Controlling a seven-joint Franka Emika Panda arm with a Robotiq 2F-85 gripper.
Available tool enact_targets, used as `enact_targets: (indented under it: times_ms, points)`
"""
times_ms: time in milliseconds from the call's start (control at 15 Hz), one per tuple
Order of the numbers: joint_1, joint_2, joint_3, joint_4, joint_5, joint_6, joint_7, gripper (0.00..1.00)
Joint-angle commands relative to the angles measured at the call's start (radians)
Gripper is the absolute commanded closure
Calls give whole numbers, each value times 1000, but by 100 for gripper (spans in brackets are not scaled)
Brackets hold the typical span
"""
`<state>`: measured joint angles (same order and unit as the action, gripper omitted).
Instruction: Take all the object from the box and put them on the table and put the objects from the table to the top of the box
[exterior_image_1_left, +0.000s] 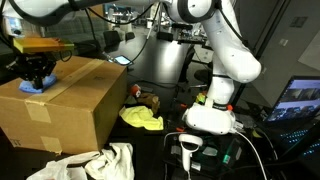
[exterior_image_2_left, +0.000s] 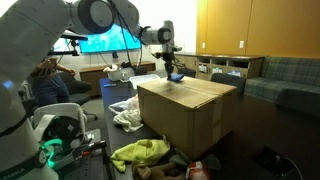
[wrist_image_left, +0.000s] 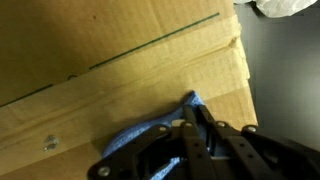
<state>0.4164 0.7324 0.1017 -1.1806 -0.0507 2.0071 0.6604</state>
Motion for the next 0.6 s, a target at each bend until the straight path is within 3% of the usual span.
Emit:
enact_targets:
  times_ms: [0,467,533]
  points:
    - [-10,11,8,-14,22,-52,-1,88]
    - [-10,-29,19,-56,24,-80,-11,87]
    - [-10,-30,20,-55,23,-72,-10,77]
